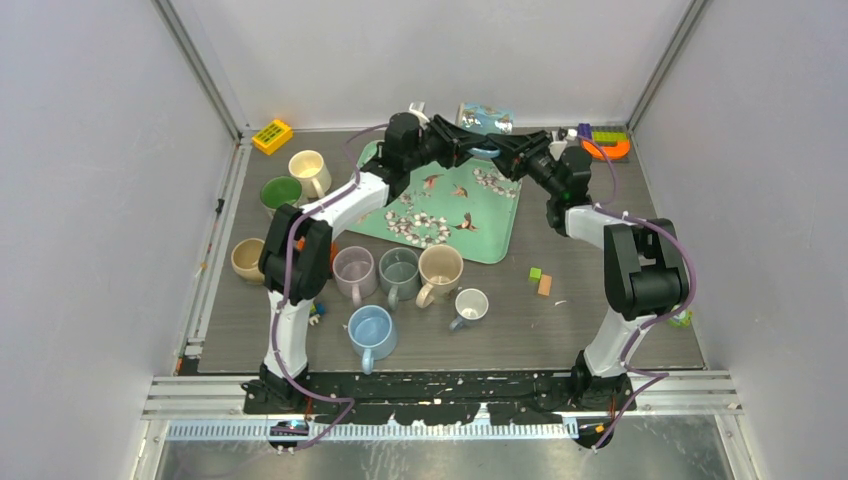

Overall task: Turn the mug right side up
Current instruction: Turn over the cup on the tray.

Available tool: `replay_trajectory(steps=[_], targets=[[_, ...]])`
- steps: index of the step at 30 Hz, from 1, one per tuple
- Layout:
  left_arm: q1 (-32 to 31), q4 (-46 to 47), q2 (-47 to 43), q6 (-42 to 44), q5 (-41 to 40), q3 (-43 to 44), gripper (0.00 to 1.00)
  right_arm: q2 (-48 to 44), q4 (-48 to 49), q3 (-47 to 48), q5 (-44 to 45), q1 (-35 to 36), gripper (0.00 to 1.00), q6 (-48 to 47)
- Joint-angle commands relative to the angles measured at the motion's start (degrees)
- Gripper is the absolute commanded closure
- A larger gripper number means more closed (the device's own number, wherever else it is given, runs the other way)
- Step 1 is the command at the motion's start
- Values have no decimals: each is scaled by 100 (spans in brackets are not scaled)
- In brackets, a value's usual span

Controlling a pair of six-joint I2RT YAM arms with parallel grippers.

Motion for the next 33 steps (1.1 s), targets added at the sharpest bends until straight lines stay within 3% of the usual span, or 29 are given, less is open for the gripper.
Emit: replay_trajectory(steps=[1, 7, 13, 23, 33], targets=[[-64, 1020, -297, -27, 236, 55, 100, -284, 314, -27, 35, -24, 84, -67], [-63, 1107, -348, -60, 194, -58, 100, -563, 58, -70, 128, -46, 88, -313], [-55, 1214, -372, -110, 158, -150, 100, -682, 78, -111, 127, -74, 73, -300], [-51, 1383, -356, -254, 111, -292, 100, -715, 389, -313, 133, -155, 67, -127], [-46, 1410, -310, -291, 98, -278, 100, -797, 583, -450, 112, -258, 53, -41]])
